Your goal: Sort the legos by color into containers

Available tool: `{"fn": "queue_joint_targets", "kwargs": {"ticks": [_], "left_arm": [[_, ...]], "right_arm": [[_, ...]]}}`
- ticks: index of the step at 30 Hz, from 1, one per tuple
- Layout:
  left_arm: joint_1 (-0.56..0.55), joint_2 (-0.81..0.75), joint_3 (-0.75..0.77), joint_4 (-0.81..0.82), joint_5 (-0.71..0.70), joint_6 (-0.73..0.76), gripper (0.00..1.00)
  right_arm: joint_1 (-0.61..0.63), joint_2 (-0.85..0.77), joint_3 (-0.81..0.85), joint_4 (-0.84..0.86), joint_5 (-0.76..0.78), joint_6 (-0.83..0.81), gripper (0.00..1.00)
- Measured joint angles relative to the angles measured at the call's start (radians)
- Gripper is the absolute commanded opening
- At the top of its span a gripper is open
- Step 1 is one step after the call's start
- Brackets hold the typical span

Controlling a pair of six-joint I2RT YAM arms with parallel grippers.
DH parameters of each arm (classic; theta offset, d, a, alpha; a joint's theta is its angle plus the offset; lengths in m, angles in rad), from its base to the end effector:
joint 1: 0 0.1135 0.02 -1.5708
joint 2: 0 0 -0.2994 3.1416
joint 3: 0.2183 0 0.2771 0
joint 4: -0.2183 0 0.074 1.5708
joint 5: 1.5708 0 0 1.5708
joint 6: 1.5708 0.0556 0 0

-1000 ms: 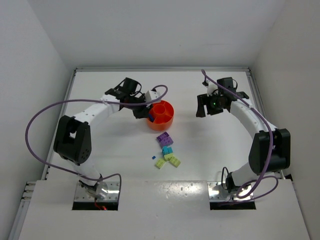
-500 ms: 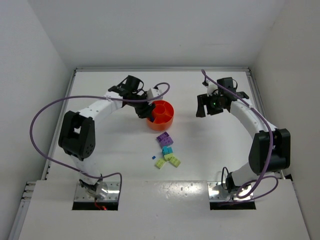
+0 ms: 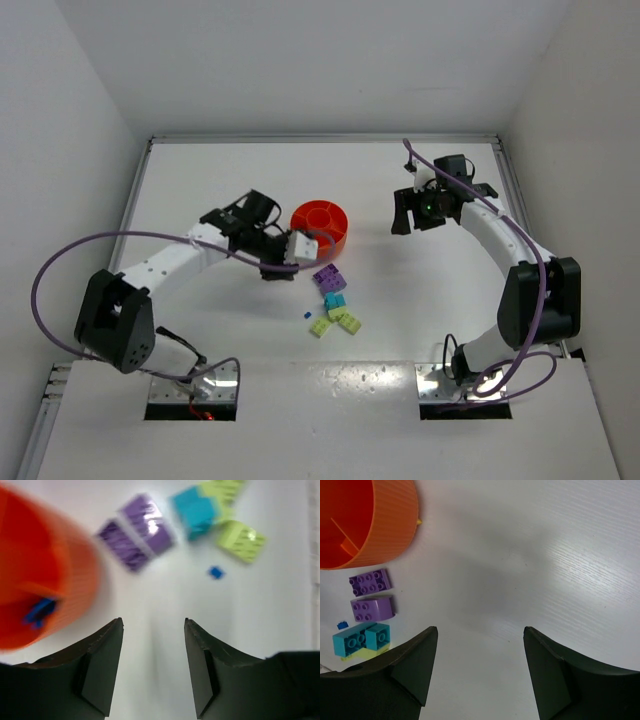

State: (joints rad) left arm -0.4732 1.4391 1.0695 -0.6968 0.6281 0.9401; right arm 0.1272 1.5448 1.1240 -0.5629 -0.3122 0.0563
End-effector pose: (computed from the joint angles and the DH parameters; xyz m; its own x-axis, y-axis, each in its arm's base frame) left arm 0.2629 -0.1713 0.2644 0.0424 0.7124 -0.7005 0.9959 0.0262 0.0869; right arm 0.3489 0.0618 0.2514 -0.8408 -0.0535 -0.5387 -0.2426 0.9269 0.2865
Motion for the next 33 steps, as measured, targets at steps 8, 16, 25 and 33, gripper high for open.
{"fn": "queue_joint_targets", "kwargs": {"ticks": [8,16,25,33], "left_arm": [[-0.283,-0.019,-0.206,0.019,-0.064,0.010,0.58],[-0.367,0.015,-0.209,0.093,-0.147,0.005,0.51],[-0.393,0.075,-0.209,0.127,-0.193,0.049,0.47],[-0.397,0.124,-0.209,0.143,-0.211,0.074,0.47]], "right_arm": [[0.000,0.000,0.000,0.000,-0.003,0.000,0.73],[0.000,0.000,0.000,0.000,-0.002,-0.003,0.74],[0.000,0.000,0.000,-0.001,-0.002,-0.003,0.74],[0.000,0.000,0.000,-0.001,-0.002,-0.003,0.74]]}}
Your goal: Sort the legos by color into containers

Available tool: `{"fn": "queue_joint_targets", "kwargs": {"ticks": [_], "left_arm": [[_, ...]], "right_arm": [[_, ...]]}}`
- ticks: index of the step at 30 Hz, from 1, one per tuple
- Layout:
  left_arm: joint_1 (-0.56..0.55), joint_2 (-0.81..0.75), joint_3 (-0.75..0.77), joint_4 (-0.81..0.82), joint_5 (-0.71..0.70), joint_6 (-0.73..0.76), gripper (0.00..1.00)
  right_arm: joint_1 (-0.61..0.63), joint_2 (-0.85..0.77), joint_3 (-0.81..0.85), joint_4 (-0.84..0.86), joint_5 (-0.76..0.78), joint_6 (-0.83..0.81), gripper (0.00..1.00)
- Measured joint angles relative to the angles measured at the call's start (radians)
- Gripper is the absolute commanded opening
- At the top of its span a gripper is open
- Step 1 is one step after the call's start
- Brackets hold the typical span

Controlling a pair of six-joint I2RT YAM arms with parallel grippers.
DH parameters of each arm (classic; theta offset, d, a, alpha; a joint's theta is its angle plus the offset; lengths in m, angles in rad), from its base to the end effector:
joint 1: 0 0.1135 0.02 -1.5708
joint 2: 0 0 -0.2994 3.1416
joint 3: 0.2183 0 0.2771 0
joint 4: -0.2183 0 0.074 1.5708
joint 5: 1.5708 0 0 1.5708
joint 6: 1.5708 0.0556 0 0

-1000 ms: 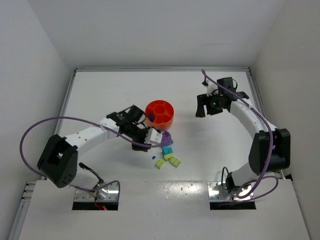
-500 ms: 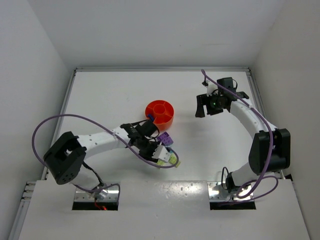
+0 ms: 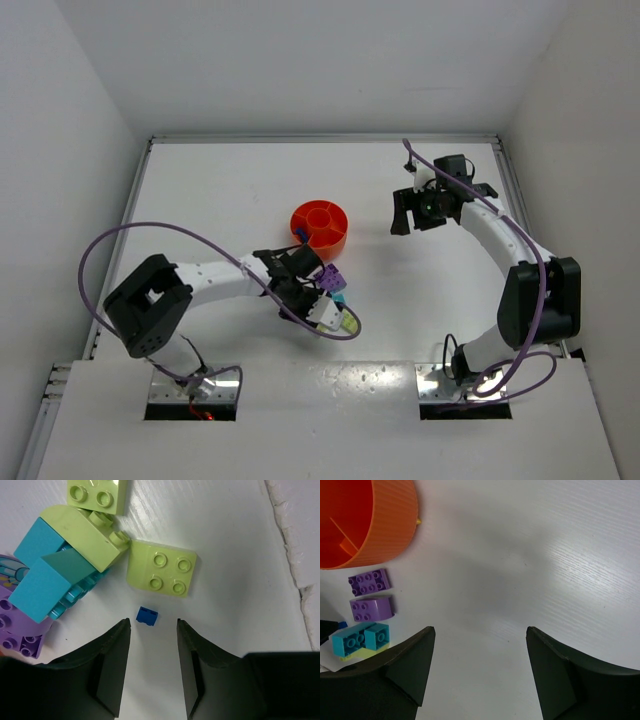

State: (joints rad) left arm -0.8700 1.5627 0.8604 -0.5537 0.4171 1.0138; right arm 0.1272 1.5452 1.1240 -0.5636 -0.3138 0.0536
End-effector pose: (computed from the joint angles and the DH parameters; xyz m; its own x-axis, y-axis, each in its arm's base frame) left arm 0.1772 -0.2450 0.1653 0.3377 0.8032 -0.4907 0.9326 -0.3560 0.0592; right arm 0.3489 0.0619 0.2512 -0.8408 -0.0561 -0.5385 -0.2453 0.9262 0.2864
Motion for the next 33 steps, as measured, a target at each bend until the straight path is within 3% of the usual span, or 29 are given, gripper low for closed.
{"fn": "queue_joint_targets", "kwargs": {"ticks": [19,29,33], "left_arm": [[0.000,0.070,0.008,0.025,-0.017,0.027,0.47],[-0.002,0.079,0.020,0.018,-0.014,0.041,0.25],[-0.003,0.079,0.020,0.019,-0.014,0.044,0.21]], "right_arm": [[0.000,0.000,0.000,0.000,0.000,0.000,0.74],[0.000,0.000,0.000,0.000,0.000,0.000,0.74],[0.000,0.000,0.000,0.000,0.000,0.000,0.74]]}}
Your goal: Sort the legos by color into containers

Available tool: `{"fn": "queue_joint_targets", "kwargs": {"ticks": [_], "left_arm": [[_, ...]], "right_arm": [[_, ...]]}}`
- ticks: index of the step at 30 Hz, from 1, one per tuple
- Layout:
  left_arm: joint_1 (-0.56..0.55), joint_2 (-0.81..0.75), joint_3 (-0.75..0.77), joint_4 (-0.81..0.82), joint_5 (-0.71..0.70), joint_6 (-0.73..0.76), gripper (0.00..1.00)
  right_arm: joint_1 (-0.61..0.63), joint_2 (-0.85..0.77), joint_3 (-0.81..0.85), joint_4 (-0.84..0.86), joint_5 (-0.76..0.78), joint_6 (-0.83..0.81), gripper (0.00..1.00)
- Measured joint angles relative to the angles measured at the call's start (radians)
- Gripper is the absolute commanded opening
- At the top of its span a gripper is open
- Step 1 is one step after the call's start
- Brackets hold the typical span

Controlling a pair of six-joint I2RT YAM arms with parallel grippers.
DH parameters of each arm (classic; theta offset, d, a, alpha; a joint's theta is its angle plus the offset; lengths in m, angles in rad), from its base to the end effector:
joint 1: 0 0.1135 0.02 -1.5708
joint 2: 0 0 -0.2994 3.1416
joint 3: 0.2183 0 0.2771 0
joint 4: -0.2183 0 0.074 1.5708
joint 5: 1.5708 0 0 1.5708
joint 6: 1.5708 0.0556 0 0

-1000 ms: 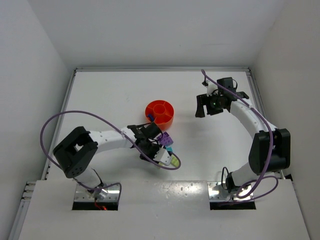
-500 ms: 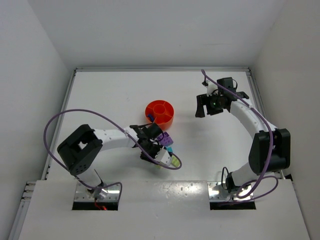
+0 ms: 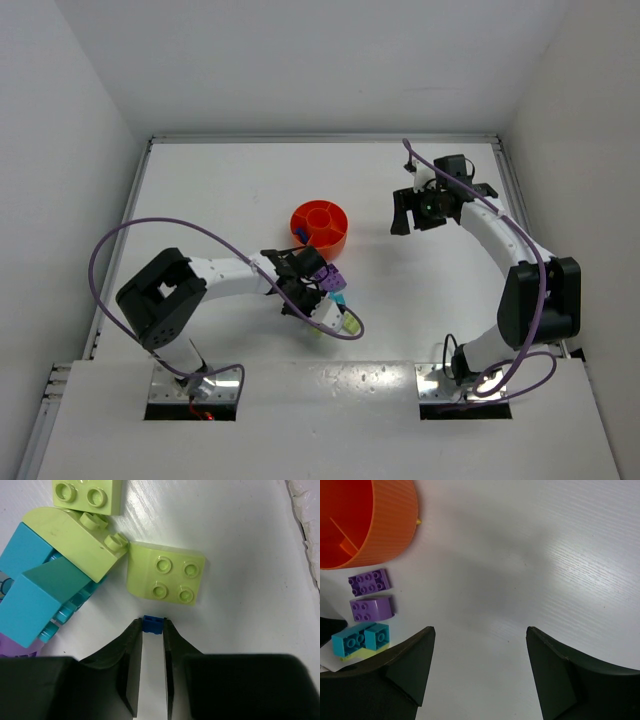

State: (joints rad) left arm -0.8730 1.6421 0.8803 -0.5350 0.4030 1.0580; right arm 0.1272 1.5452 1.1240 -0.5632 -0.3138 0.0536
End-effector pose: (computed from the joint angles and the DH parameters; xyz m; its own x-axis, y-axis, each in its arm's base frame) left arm 0.1840 -0.2534 0.1484 0.3702 0.8061 -0.4617 0.9183 -0.3927 0.0505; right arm 0.3489 0.0619 0.2513 -0.8406 -0.0561 -0.5388 -0.2454 0.9262 0.2864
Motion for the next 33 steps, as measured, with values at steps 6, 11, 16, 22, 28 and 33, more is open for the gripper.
{"fn": "queue_joint_targets", "kwargs": {"ticks": [6,11,16,22,28,33], "left_arm": [[0.010,-0.026,0.000,-0.002,0.005,-0.041,0.21],[0.120,-0.105,0.084,-0.056,0.069,-0.129,0.20],[0.316,-0.121,0.273,-0.066,0.131,-0.237,0.20],[0.479,-0.041,0.456,-0.058,0.196,-0.363,0.20],[0.508,0.079,0.482,-0.074,0.218,-0.426,0.23],[0.508,0.111,0.487,-0.090,0.224,-0.443,0.24]], "right_arm": [[0.000,0.000,0.000,0.000,0.000,0.000,0.74],[0.000,0.000,0.000,0.000,-0.001,0.000,0.74],[0.000,0.001,0.000,0.000,-0.004,0.000,0.74],[0.000,0.004,0.000,0.000,-0.006,0.000,0.74],[0.001,0.004,0.000,-0.003,-0.006,0.000,0.74],[0.001,0.004,0.000,-0.006,-0.005,0.000,0.74]]}}
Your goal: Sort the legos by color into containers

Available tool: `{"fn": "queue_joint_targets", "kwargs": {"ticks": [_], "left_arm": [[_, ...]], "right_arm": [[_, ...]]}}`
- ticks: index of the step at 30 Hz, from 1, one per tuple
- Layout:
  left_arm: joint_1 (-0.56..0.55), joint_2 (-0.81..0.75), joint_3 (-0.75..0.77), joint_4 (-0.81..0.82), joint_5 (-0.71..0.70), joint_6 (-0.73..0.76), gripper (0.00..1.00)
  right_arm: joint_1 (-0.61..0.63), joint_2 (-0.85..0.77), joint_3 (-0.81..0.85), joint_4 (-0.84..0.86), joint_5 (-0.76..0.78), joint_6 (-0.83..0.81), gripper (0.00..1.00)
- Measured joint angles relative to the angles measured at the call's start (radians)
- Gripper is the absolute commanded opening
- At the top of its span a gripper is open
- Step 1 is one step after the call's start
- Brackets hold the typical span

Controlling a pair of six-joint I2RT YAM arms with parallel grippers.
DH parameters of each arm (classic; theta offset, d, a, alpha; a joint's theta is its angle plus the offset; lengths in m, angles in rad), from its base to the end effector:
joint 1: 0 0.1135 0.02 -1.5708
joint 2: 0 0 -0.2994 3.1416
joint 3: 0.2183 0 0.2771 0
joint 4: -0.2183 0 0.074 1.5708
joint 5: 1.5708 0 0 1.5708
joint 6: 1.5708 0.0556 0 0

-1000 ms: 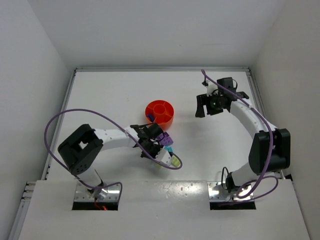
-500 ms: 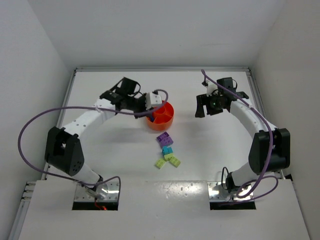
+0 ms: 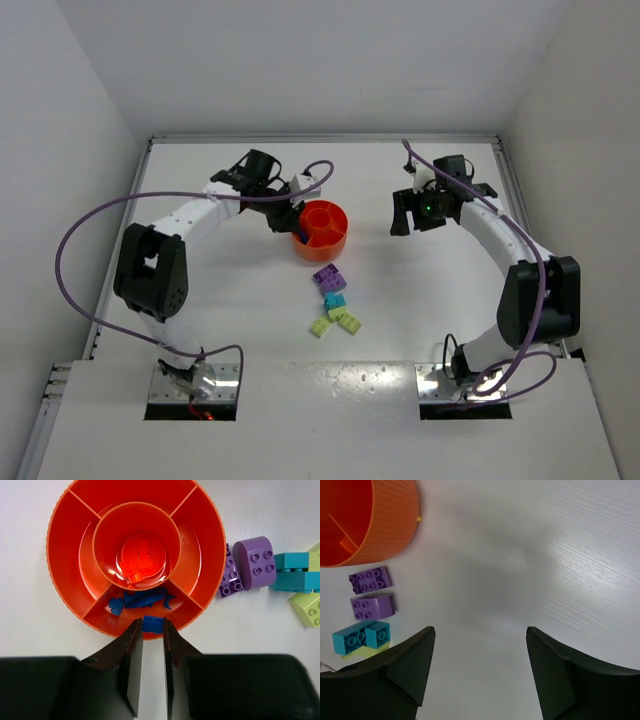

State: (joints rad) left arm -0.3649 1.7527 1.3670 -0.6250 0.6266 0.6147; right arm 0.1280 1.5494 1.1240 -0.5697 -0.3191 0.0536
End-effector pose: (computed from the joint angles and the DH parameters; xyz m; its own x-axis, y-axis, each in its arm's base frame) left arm 0.3720 -0.1770 0.2609 -0.3120 0.6193 -0.7205 0.9303 0.3530 -0.0995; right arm 0.3487 0.0625 0.2495 -0.8463 -0.0576 -0.5295 -0.2456 0.9244 0.2919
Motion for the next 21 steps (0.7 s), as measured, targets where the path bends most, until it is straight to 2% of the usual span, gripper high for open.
{"fn": "queue_joint_targets", "kwargs": {"ticks": [2,10,15,21], "left_arm": [[0.000,0.002,0.008,-0.002,0.002,-0.002,0.29],[0.000,0.023,0.043,-0.002,0.007,-0.007,0.34],[0.000,0.047,0.048,-0.005,0.009,-0.006,0.49],[0.003,0.057,0.063,-0.006,0.007,-0.007,0.49]], "right_arm": [[0.000,0.000,0.000,-0.001,0.000,0.000,0.74],[0.000,0.000,0.000,-0.001,0.000,0.000,0.74],[0.000,0.000,0.000,-0.001,0.000,0.000,0.74],[0.005,0.000,0.000,-0.002,-0.010,-0.012,0.74]]}}
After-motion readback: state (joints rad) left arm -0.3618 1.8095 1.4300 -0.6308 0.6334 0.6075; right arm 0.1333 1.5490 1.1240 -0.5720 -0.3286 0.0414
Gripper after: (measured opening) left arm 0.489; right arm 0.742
